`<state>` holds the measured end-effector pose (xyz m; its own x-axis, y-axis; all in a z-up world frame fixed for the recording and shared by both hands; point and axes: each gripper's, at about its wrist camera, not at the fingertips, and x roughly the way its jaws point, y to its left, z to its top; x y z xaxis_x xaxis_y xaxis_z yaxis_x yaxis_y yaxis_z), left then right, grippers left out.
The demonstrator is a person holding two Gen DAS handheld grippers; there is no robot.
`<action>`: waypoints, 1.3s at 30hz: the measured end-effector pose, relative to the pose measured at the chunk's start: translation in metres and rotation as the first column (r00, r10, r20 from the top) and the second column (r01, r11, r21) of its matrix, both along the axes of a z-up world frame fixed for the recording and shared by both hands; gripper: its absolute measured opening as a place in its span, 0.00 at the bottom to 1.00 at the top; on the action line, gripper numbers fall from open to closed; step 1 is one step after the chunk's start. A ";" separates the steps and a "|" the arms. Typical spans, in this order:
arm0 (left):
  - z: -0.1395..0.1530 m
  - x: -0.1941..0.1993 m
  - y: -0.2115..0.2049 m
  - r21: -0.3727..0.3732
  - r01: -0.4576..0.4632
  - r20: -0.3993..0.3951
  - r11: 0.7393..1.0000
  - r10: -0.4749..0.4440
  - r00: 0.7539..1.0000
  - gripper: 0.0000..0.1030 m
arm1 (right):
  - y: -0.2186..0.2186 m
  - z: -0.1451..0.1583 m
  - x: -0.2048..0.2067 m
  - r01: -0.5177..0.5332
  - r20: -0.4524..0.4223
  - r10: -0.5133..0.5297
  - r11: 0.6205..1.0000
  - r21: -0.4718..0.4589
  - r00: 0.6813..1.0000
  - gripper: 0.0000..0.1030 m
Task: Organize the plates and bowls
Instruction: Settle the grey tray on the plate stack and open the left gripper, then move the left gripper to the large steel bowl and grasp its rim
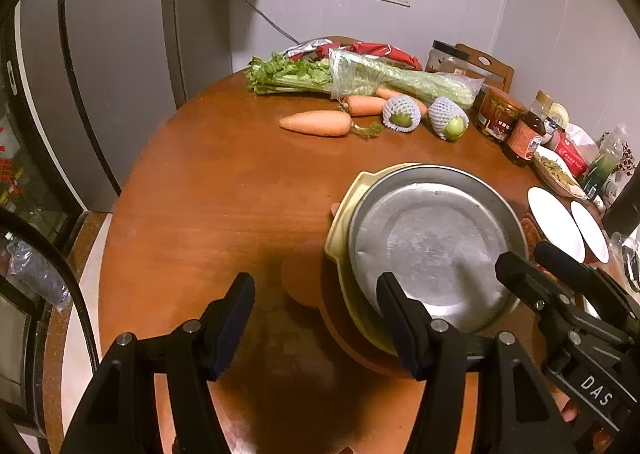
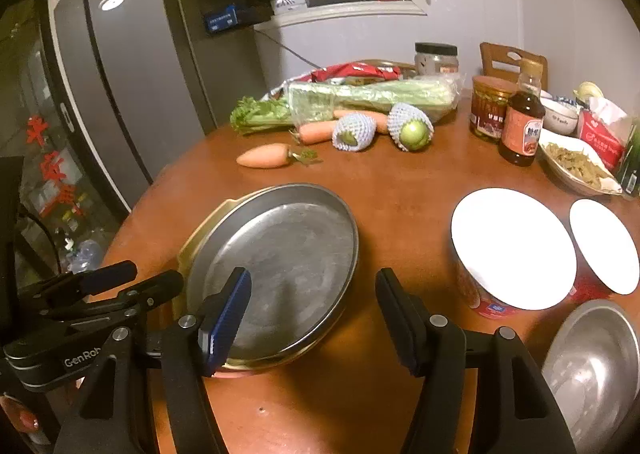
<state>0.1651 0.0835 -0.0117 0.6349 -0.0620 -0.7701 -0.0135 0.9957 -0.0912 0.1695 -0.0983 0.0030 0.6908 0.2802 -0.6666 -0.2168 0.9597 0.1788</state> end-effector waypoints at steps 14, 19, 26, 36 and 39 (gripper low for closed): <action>0.027 -0.042 -0.024 0.057 -0.003 0.062 0.998 0.000 0.998 0.64 | -0.014 0.026 -0.044 -0.021 0.061 0.019 0.999 0.028 0.998 0.66; 0.045 -0.057 -0.039 0.084 -0.002 0.101 0.996 -0.007 0.995 0.66 | -0.026 0.039 -0.062 -0.012 0.086 0.009 0.999 0.034 0.996 0.66; 0.072 -0.075 -0.065 0.095 0.014 0.160 0.995 -0.029 0.987 0.69 | -0.048 0.063 -0.088 -0.011 0.129 0.006 0.999 0.034 0.992 0.67; 0.092 -0.088 -0.123 0.064 0.095 0.189 0.993 -0.105 0.976 0.70 | -0.103 0.082 -0.117 0.053 0.172 -0.061 0.997 0.050 0.983 0.69; 0.093 -0.086 -0.142 0.055 0.118 0.189 0.992 -0.126 0.974 0.70 | -0.125 0.084 -0.123 0.077 0.176 -0.085 0.996 0.051 0.981 0.69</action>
<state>0.0788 -0.0583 0.0810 0.7607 -0.1177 -0.6383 0.1221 0.9918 -0.0374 0.0465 -0.2234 0.0869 0.8186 0.2447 -0.5196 -0.1705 0.9674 0.1871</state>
